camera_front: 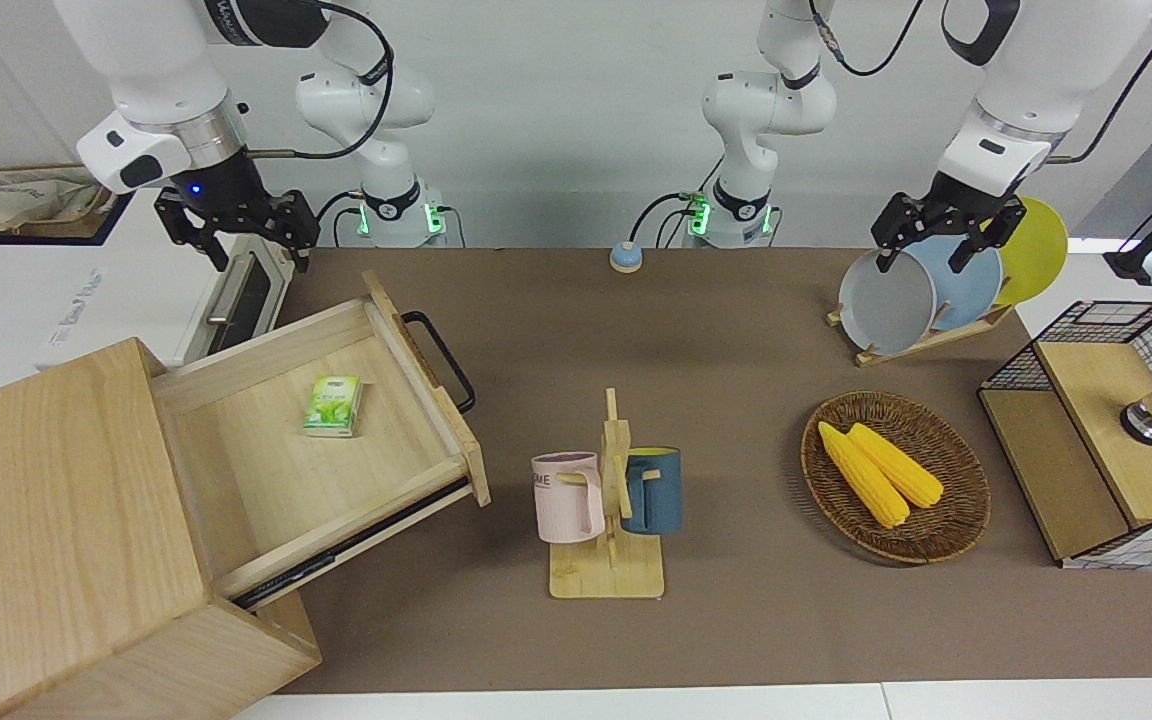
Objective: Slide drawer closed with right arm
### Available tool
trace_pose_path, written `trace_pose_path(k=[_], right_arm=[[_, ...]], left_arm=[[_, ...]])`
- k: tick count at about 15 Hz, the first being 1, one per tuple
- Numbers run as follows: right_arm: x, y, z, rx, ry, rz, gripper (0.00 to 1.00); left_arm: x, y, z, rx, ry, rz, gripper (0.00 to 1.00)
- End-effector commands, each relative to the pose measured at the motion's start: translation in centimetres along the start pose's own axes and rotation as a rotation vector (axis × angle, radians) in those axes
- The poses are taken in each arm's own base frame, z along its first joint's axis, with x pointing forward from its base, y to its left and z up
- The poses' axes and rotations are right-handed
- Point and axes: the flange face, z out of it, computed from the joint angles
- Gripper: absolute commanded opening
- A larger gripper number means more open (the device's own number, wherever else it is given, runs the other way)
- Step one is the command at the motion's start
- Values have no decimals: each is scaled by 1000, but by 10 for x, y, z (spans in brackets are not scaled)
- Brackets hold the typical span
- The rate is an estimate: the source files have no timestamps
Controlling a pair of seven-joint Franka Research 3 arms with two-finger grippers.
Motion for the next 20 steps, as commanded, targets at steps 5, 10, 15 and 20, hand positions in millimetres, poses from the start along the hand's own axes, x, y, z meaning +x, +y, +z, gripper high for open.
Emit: trace_pose_path(k=[5, 10, 15, 20], right_arm=[[-4, 6, 1, 69, -17, -7, 911], [-4, 14, 1, 69, -15, -33, 114], [-4, 15, 1, 61, -15, -44, 0], [-5, 6, -8, 61, 4, -31, 0]], left_arm=[[4, 0, -2, 16, 7, 8, 995], [4, 0, -2, 16, 7, 8, 995], [4, 0, -2, 16, 7, 8, 998], [4, 0, -2, 16, 7, 8, 995]])
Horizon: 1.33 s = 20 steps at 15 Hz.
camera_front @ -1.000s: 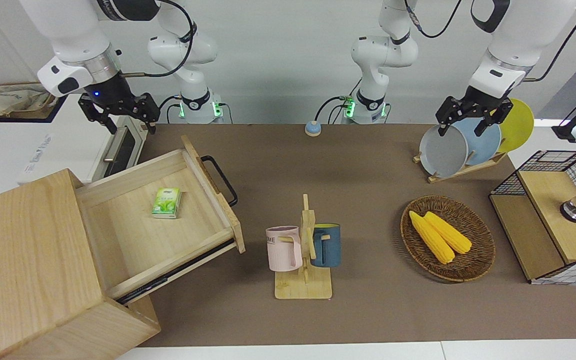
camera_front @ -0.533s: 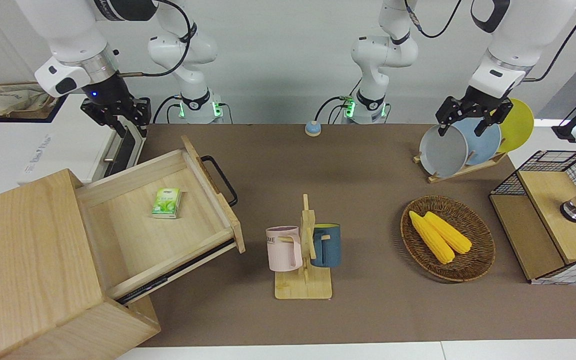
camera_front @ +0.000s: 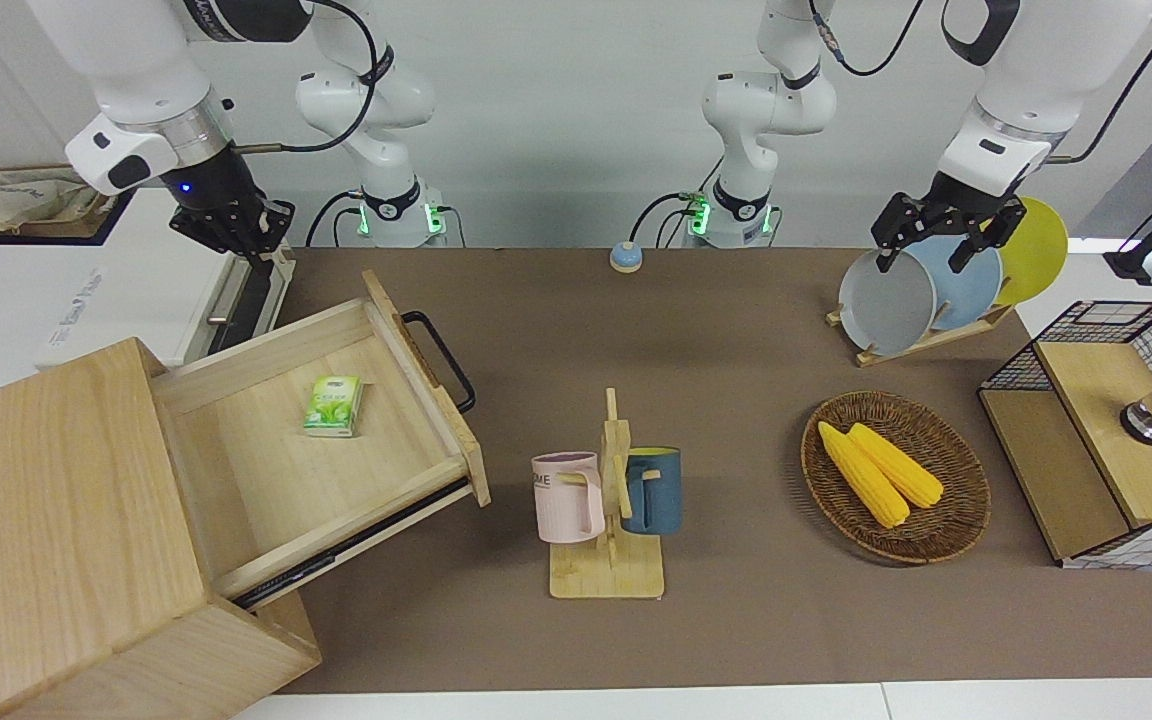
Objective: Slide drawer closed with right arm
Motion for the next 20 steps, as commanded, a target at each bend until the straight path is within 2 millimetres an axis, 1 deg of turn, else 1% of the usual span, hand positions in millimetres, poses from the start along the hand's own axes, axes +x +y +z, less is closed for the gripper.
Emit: trace_pose_path(k=[1, 5, 7, 8, 11, 13, 14, 18, 20], right_arm=[[-5, -9, -14, 29, 21, 5, 0], [-6, -25, -16, 34, 24, 69, 0], [-7, -42, -18, 35, 28, 98, 0], [-8, -49, -23, 38, 41, 118, 0], [-10, -79, -28, 44, 56, 171, 0], [-13, -96, -26, 46, 53, 209, 0], [-14, -108, -25, 44, 50, 223, 0], [-15, -140, -21, 51, 64, 295, 0], [-13, -161, -14, 54, 72, 336, 0]], left_arm=[[4, 0, -2, 16, 7, 8, 998], [4, 0, -2, 16, 7, 8, 998], [4, 0, -2, 16, 7, 8, 998], [4, 0, -2, 16, 7, 8, 998], [4, 0, -2, 16, 7, 8, 998], [4, 0, -2, 16, 7, 8, 995], [4, 0, -2, 16, 7, 8, 995], [4, 0, -2, 16, 7, 8, 995], [4, 0, -2, 16, 7, 8, 995]])
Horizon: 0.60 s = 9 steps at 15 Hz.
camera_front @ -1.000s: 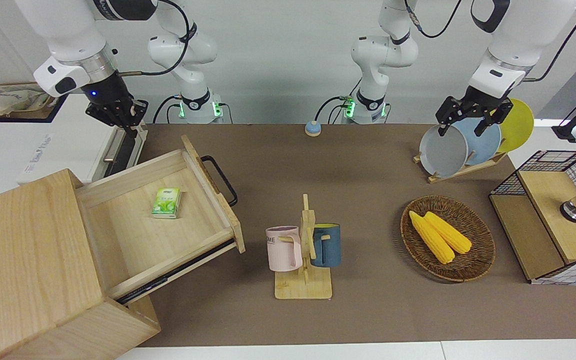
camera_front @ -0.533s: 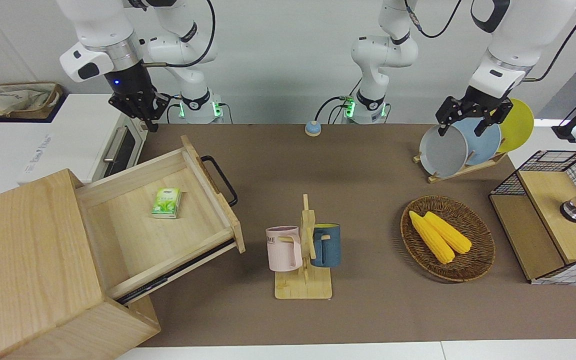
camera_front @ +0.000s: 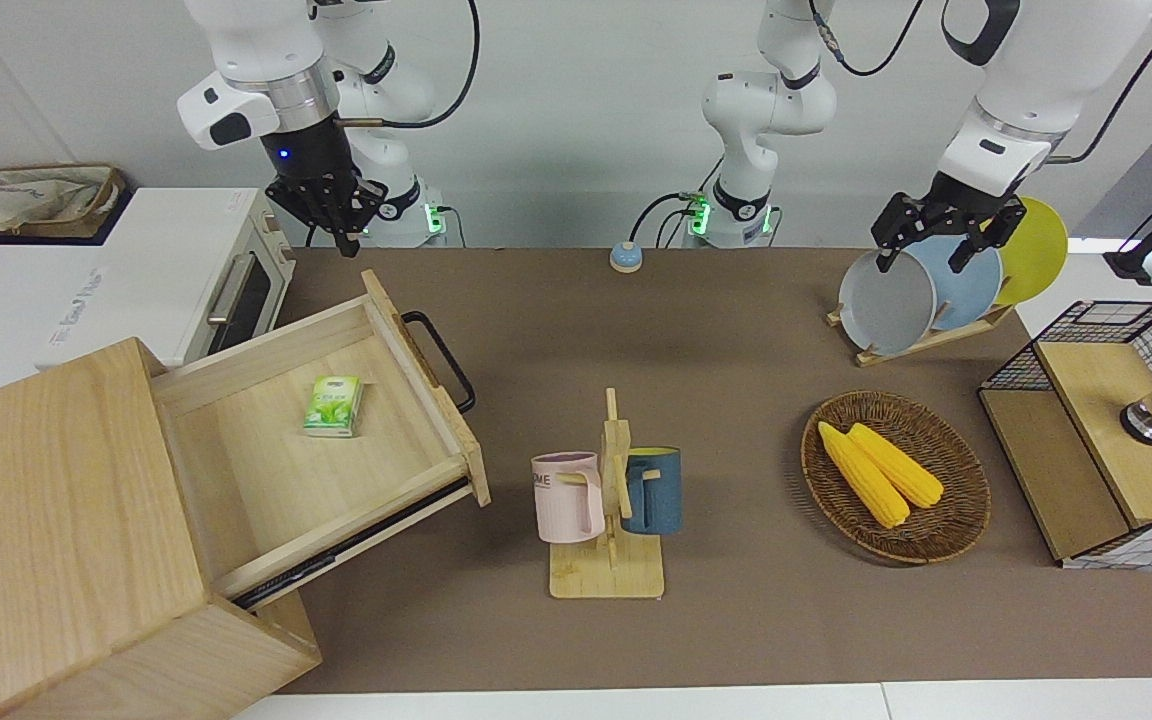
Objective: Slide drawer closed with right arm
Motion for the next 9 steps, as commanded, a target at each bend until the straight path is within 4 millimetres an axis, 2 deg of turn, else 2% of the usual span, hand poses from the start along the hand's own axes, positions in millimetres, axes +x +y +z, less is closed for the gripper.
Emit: trace_pose_path(k=[1, 5, 9], right_arm=[[-4, -34, 12, 29, 9, 85, 0], [-10, -70, 32, 20, 25, 132, 0], [-15, -109, 66, -10, 43, 213, 0]], left_arm=[[4, 0, -2, 16, 7, 8, 995], [4, 0, -2, 16, 7, 8, 998], [4, 0, -2, 16, 7, 8, 995]])
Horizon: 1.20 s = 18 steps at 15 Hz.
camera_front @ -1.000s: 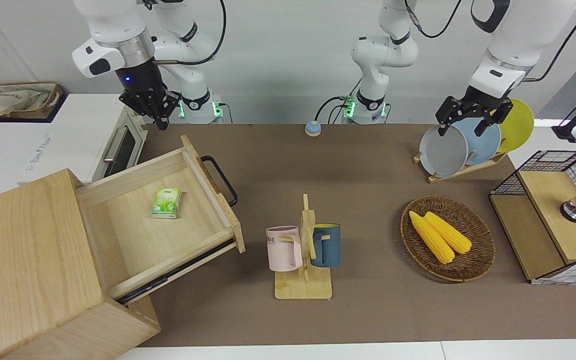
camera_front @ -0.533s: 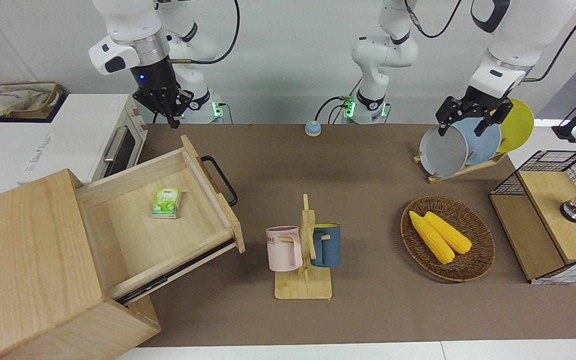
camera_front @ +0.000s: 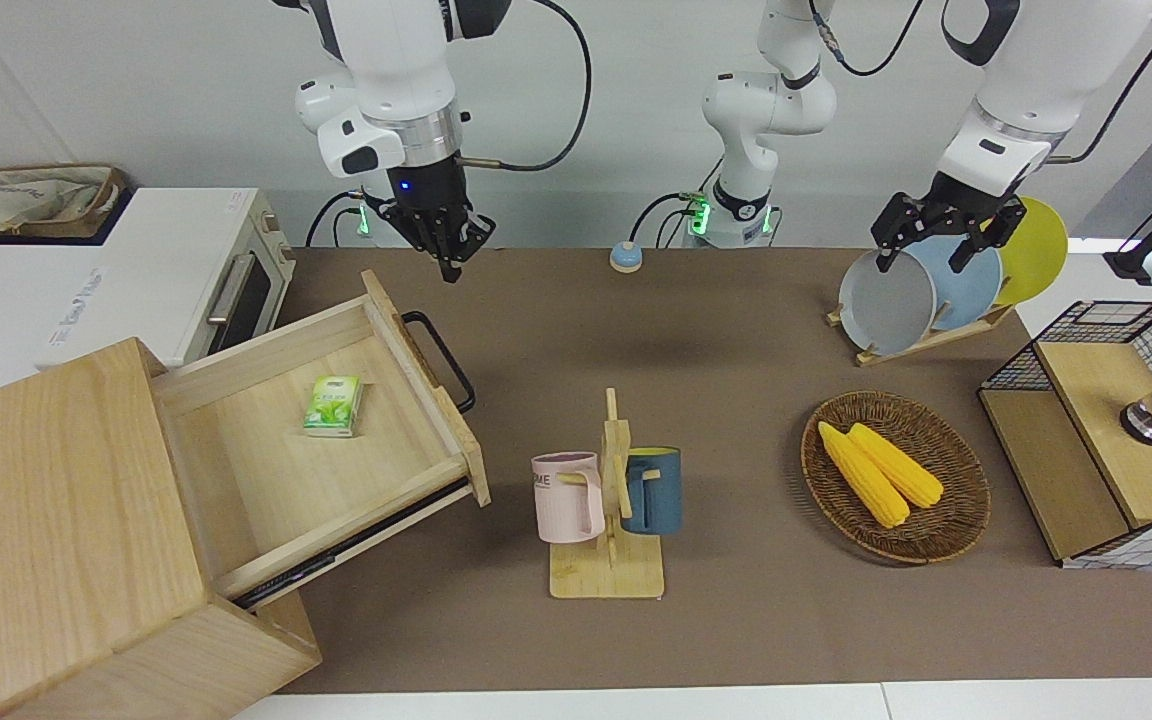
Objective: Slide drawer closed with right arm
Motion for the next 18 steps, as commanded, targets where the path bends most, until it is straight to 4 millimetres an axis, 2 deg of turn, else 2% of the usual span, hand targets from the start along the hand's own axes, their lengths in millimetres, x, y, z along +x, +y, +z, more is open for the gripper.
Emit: trace_pose_path(k=[1, 4, 9, 11, 18], right_arm=[[-8, -32, 31, -43, 40, 82, 0], [-13, -49, 53, -64, 39, 169, 0], [-7, -57, 87, -97, 23, 312, 0], [-4, -59, 100, -113, 15, 393, 0], [10, -57, 134, -151, -4, 490, 0]], left_arm=[[4, 0, -2, 16, 7, 8, 998], [4, 0, -2, 14, 7, 8, 998], [4, 0, -2, 16, 7, 8, 995], [4, 0, -2, 16, 7, 8, 995], [4, 0, -2, 16, 7, 8, 995]])
